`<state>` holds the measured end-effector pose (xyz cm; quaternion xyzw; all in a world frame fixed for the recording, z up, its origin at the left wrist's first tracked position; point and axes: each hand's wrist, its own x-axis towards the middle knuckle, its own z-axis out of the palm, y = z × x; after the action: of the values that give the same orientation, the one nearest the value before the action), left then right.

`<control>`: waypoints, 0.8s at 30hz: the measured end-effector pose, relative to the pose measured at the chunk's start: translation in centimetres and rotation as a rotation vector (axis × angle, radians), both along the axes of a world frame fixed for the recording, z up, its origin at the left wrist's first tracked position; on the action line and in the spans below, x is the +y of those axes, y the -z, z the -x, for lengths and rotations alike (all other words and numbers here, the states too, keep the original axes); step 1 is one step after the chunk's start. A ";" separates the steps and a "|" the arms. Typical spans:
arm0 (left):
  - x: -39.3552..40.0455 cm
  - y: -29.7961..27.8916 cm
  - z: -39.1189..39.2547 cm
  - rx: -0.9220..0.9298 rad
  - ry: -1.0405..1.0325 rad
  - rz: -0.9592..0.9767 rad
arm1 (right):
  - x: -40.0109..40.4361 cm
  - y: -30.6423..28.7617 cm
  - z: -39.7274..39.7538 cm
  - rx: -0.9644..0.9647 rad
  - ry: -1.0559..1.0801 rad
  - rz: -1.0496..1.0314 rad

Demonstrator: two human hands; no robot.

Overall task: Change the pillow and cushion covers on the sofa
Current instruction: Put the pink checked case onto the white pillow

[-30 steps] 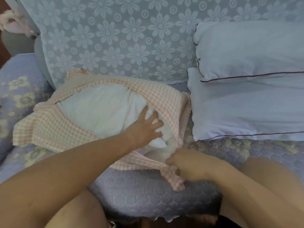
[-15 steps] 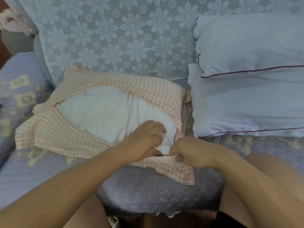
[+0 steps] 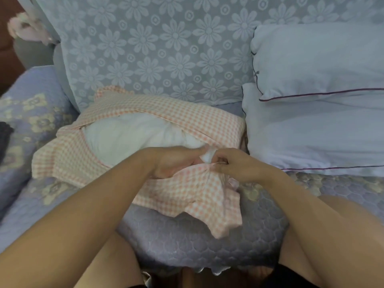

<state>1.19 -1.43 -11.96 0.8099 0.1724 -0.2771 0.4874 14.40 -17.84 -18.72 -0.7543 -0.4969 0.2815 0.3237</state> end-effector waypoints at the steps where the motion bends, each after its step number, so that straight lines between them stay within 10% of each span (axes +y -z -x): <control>1: 0.2 -0.3 0.2 -0.004 0.125 -0.157 | -0.2 0.1 -0.1 0.017 0.000 0.005; 9: 7.5 -2.9 10.0 0.209 0.382 -0.874 | -1.1 -0.2 -0.1 0.140 -0.039 0.111; 13: 11.3 -3.2 14.3 -0.484 0.124 -1.197 | -0.3 -1.6 1.8 -0.043 0.015 -0.042; 17: 10.6 -2.3 16.5 -0.621 0.240 -1.109 | 6.3 -7.6 5.8 -0.281 -0.159 -0.473; 21: 9.7 -2.6 18.5 -0.501 0.365 -0.999 | 15.4 -7.1 8.6 -0.870 -0.452 -0.049; 24: 8.4 -3.9 19.8 -0.554 0.417 -0.973 | 15.6 -2.2 12.0 -0.750 -0.643 0.249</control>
<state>-18.57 6.94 -8.07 0.9990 -0.0167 -0.0344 0.0223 2.37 -2.28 -16.54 -0.6452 -0.7487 0.1337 -0.0722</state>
